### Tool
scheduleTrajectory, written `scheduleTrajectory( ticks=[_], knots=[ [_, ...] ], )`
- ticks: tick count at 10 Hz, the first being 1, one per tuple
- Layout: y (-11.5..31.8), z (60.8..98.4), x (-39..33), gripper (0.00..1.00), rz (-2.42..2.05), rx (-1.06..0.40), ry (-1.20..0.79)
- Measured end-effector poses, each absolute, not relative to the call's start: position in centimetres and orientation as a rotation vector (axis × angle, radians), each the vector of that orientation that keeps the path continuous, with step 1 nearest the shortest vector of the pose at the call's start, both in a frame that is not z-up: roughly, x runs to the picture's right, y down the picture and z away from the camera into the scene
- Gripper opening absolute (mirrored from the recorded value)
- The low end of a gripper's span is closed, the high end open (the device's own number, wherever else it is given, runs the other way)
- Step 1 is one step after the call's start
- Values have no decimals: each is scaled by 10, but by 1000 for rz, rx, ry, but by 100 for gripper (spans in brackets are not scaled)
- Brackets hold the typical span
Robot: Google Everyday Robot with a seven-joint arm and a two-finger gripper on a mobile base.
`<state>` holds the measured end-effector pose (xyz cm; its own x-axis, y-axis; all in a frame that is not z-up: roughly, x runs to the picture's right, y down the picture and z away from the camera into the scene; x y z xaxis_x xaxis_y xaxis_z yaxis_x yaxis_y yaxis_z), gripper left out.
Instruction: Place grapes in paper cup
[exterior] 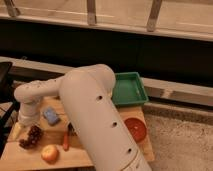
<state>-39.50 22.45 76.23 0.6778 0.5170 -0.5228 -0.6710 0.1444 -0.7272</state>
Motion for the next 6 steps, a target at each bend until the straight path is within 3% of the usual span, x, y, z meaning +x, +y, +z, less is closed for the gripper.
scheduleTrajectory(
  ticks=[3,6],
  knots=[
    [234,781,-393,76,879,-1122,221],
    [231,783,-388,52,891,-1111,224]
  ],
)
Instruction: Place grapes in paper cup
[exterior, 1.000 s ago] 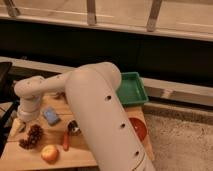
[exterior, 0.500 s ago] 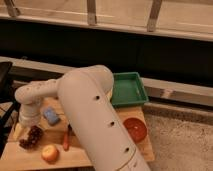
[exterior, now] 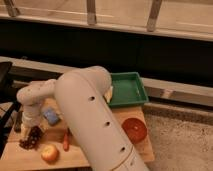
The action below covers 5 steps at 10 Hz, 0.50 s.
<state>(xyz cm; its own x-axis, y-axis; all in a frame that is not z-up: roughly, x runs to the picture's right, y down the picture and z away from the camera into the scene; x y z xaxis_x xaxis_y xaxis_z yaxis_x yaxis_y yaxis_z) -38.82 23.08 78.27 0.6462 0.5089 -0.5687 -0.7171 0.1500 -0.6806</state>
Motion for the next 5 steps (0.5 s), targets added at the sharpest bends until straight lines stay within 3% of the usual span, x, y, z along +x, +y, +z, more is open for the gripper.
scheduleTrajectory(
  ticks=[1,5],
  knots=[
    [231,781,-389,37,896,-1111,214],
    [221,770,-387,1,904,-1098,167]
  ],
)
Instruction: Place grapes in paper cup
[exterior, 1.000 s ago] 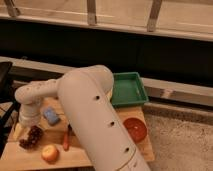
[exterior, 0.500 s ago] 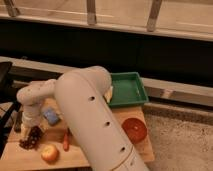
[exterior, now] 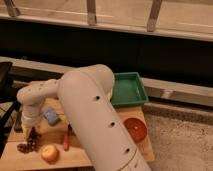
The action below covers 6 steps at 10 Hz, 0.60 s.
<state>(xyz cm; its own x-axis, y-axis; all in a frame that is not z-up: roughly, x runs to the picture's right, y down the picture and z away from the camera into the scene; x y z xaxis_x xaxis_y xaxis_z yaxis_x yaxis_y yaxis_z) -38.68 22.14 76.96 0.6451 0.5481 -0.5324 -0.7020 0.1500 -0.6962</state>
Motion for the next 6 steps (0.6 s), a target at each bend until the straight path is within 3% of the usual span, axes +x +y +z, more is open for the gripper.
scheduleTrajectory(
  ticks=[3,6],
  knots=[
    [197,753,-378,0,916,-1054,124],
    [140,725,-354,0,936,-939,107]
  ],
)
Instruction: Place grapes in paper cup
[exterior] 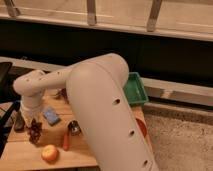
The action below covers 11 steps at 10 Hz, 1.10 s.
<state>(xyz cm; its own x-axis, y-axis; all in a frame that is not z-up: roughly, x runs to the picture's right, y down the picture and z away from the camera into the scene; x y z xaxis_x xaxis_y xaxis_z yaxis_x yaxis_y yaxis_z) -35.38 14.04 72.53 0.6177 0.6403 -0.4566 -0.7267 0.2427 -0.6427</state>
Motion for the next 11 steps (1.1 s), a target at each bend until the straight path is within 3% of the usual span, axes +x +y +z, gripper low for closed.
scheduleTrajectory(
  ticks=[3,4,5,11],
  knots=[
    [69,701,-328,0,947,-815,111],
    [0,684,-299,0,984,-714,94],
    [-20,675,-291,0,1000,-684,81],
    [-22,674,-290,0,1003,-673,85]
  ],
)
